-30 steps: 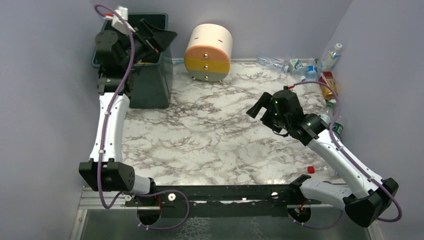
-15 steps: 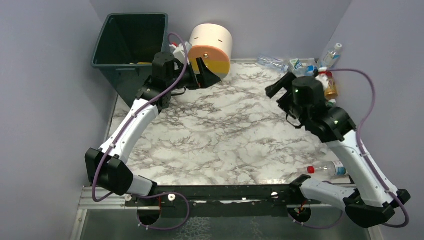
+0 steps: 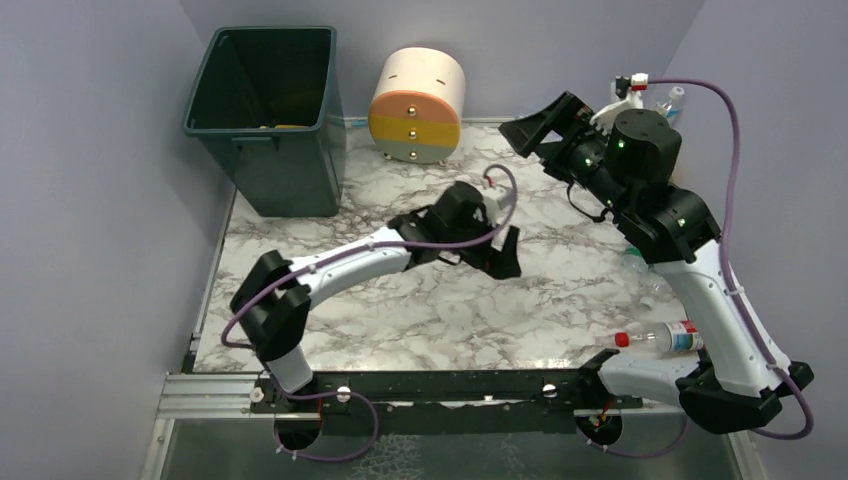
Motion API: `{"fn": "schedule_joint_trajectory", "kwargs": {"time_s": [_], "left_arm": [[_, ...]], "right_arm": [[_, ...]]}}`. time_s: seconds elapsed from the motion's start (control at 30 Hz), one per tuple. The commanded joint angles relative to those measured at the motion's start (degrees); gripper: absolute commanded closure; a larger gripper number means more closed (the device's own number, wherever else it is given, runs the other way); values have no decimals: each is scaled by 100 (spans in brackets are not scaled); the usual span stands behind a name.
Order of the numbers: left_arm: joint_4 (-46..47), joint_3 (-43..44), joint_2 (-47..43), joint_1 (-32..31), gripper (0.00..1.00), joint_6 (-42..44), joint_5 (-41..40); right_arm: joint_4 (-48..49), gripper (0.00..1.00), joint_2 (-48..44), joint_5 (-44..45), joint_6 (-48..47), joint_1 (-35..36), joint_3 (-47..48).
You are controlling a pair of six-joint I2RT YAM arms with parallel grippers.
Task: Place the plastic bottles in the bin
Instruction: Pick up the plastic bottle from the corner of the board.
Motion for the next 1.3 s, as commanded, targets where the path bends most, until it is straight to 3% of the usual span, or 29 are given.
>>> {"fn": "schedule_joint_trajectory", "kwargs": {"time_s": [0.0,0.3,0.77,1.1,1.27], "left_arm": [[483,557,777,-880,1,398,-539],[1384,1556,2531,-1765,1,557,-329],[2934,2423,3977,-2161,1,676,4],[2806,3117,4484,-2490,2,732,276],[2825,3397,4810,-2551,7,609,301]], "right_arm": [[665,0,31,-1334,-11,16,-2],[1413,1,-19,-2648,131,78,-529],[1893,1,-274,-3252,339,97,-1384],[2109,1,-533,-3332,485,106,-1923],[2124,1,-666,-3266,498,106,-2102]]}}
